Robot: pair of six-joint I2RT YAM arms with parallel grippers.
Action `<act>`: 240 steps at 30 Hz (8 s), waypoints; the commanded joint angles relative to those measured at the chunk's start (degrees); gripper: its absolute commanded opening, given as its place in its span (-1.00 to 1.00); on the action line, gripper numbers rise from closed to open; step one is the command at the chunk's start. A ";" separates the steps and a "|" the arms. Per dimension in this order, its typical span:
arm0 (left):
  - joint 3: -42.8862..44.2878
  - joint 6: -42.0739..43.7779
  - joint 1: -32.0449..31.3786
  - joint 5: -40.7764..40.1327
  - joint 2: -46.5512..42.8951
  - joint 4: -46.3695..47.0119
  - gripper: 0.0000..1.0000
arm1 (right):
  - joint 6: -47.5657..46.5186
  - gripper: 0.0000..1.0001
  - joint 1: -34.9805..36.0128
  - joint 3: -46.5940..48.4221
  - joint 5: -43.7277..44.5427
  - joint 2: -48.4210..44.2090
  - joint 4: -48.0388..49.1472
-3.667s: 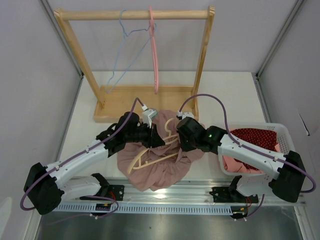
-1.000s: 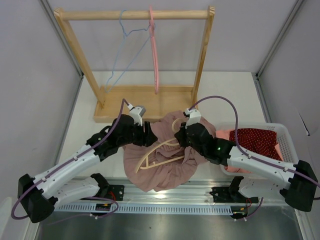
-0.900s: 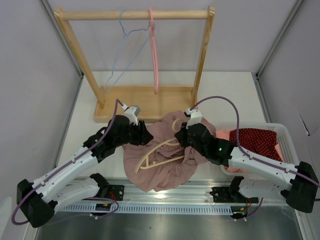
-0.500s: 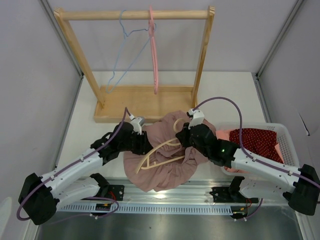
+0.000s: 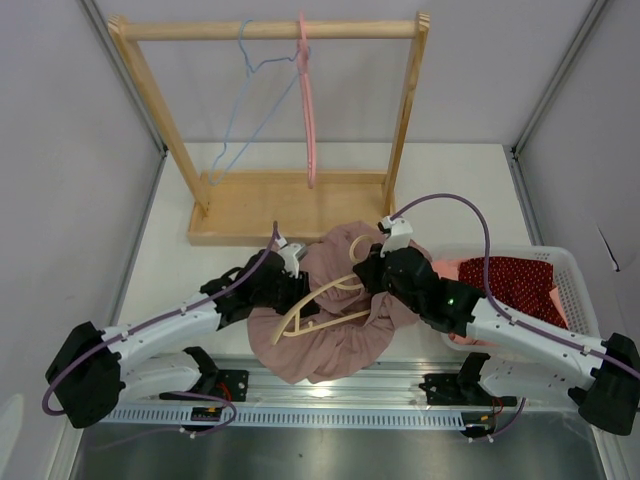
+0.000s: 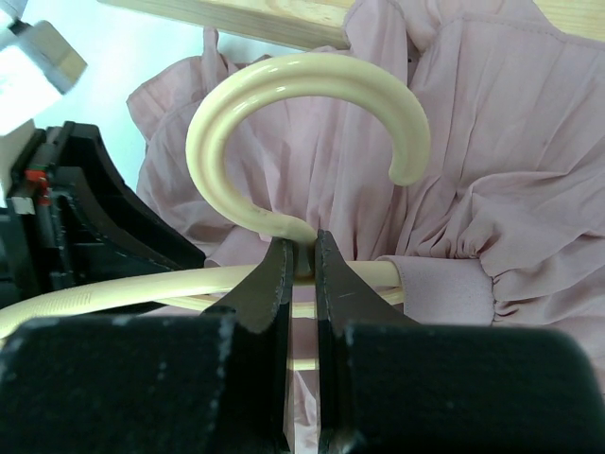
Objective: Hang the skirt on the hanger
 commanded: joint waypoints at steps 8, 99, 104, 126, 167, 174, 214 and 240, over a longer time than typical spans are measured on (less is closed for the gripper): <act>1.68 -0.25 -2.55 -8.04 2.55 0.91 -0.24 | 1.24 -1.00 -0.90 -0.13 -0.83 -2.80 3.01; 18.26 -1.31 9.92 -6.03 -15.56 -25.20 -1.00 | -18.44 -1.00 7.87 -4.53 43.29 9.86 28.40; 26.18 -0.34 9.75 -4.62 -10.03 -23.62 -1.00 | -19.24 -1.00 11.23 -3.74 44.61 11.78 27.80; 34.54 1.50 -1.24 -6.37 -0.70 -20.80 -1.00 | -14.23 -1.00 18.69 12.79 36.52 14.25 13.73; 38.42 21.97 -1.68 -4.36 -6.76 -23.34 0.34 | -10.98 -1.00 18.44 21.75 30.02 9.16 4.33; 36.84 25.67 -2.29 -0.22 -4.39 -24.32 0.31 | -10.98 -1.00 18.09 22.37 28.97 8.71 3.27; 31.83 22.69 -6.60 -12.18 -12.03 -26.86 -1.00 | -2.10 0.18 5.25 16.74 7.02 2.64 -5.78; 35.07 14.70 -5.64 -29.30 -15.55 -39.25 -1.00 | -1.66 -0.18 -1.34 18.76 1.46 7.13 -5.07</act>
